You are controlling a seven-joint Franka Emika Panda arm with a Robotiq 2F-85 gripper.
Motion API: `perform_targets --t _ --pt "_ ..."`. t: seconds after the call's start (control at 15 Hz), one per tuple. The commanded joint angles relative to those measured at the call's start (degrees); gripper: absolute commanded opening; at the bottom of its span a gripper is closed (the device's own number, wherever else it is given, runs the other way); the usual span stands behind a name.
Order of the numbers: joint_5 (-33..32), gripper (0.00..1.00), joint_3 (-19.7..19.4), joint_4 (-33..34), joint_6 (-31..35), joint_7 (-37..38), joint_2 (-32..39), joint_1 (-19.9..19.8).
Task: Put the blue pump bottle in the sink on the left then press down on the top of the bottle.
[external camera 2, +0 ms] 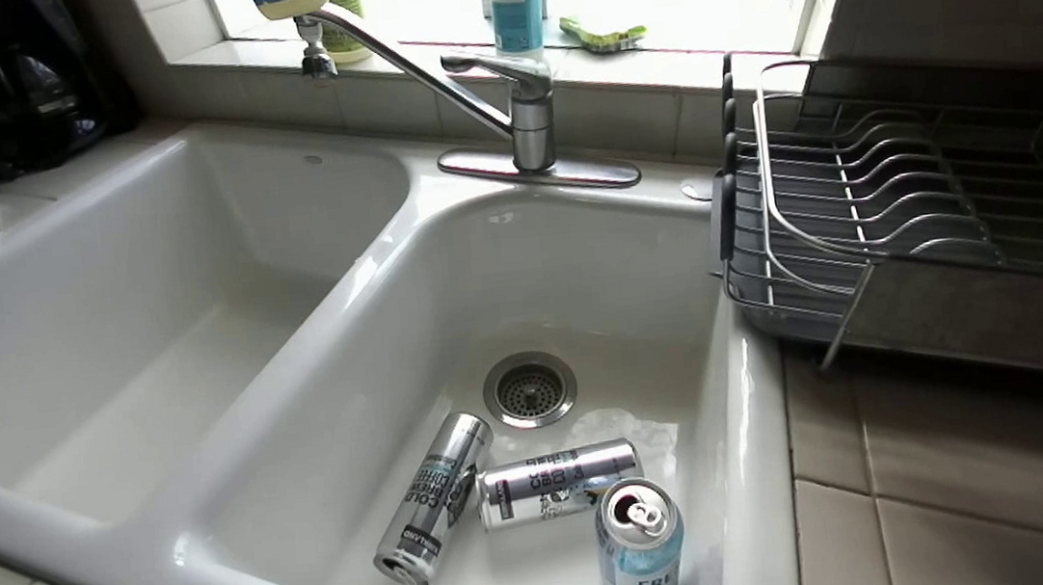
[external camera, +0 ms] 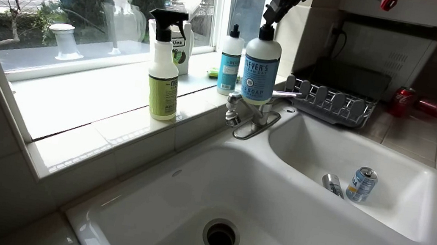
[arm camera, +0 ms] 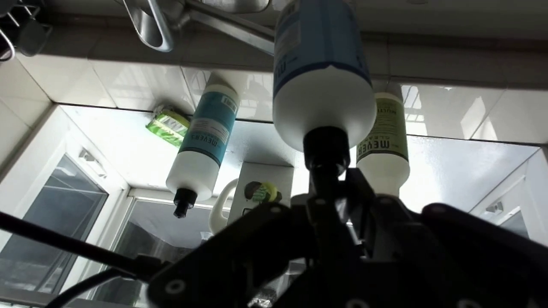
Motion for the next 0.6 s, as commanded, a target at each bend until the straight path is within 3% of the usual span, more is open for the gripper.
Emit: perform_targets --t 0.0,0.27,0.53 --pt "5.92 0.04 -0.08 -5.07 0.47 -2.49 -4.42 0.55" --pt "18.10 0.04 -2.06 -10.76 1.73 -10.05 -6.04 3.32" --pt "24.00 0.04 -2.93 -14.77 0.48 -17.29 -5.67 4.19"
